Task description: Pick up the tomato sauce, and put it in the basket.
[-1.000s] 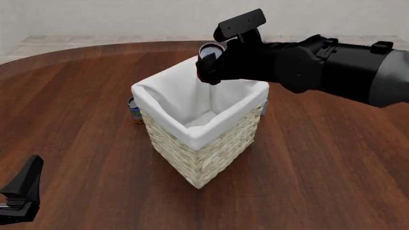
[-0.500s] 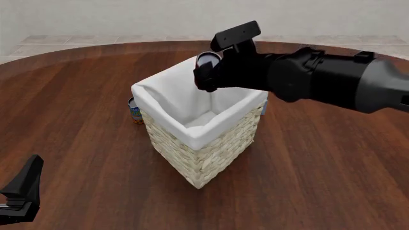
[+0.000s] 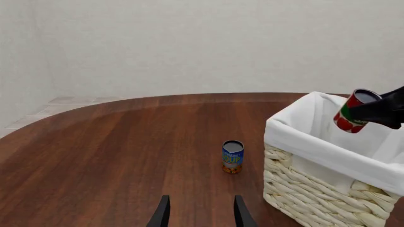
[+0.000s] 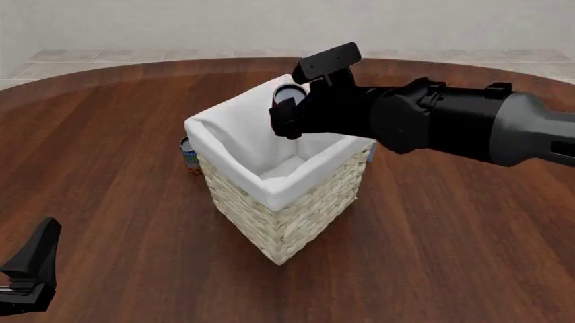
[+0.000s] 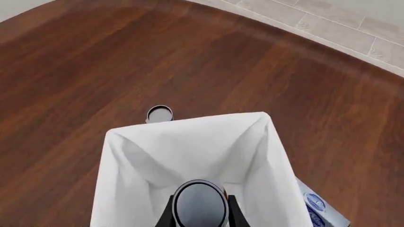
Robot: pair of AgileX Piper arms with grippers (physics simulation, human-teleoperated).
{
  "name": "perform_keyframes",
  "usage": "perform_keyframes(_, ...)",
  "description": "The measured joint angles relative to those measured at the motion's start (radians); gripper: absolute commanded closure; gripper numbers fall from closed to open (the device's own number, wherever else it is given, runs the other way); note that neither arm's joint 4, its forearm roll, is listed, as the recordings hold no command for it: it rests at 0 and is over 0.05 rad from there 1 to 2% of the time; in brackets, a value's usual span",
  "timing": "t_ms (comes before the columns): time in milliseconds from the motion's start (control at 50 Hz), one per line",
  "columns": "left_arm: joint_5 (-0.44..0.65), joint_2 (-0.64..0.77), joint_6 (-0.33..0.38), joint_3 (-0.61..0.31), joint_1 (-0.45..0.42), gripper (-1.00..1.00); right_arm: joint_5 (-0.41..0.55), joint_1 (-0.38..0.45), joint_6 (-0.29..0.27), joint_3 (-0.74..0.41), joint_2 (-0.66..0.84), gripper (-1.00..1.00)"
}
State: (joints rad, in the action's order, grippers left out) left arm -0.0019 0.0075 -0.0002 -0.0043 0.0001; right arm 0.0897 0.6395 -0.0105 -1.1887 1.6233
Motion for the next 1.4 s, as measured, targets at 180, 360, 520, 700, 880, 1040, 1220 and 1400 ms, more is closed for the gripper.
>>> perform_keyframes(180, 0.000, 0.000, 0.000, 0.000, 0.000, -1.00, -0.006, -0.004, 0.006, 0.009, 0.005, 1.00)
perform_keyframes(360, 0.000, 0.000, 0.000, 0.000, 0.000, -1.00, -0.014, -0.010, 0.008, 0.016, 0.014, 1.00)
perform_keyframes(520, 0.000, 0.000, 0.000, 0.000, 0.000, -1.00, -0.016, -0.014, 0.010, 0.016, 0.020, -1.00)
perform_keyframes(700, 0.000, 0.000, 0.000, 0.000, 0.000, -1.00, -0.014, -0.017, 0.014, 0.010, 0.023, -1.00)
perform_keyframes(880, 0.000, 0.000, 0.000, 0.000, 0.000, -1.00, -0.010, -0.018, 0.014, 0.006, 0.022, -1.00)
perform_keyframes(1040, 0.000, 0.000, 0.000, 0.000, 0.000, -1.00, 0.002, -0.019, 0.009, -0.003, 0.013, -1.00)
perform_keyframes(1220, 0.000, 0.000, 0.000, 0.000, 0.000, -1.00, 0.019, -0.019, -0.002, -0.012, -0.007, -1.00)
perform_keyframes(1400, 0.000, 0.000, 0.000, 0.000, 0.000, -1.00, 0.034, -0.020, -0.015, -0.018, -0.027, -1.00)
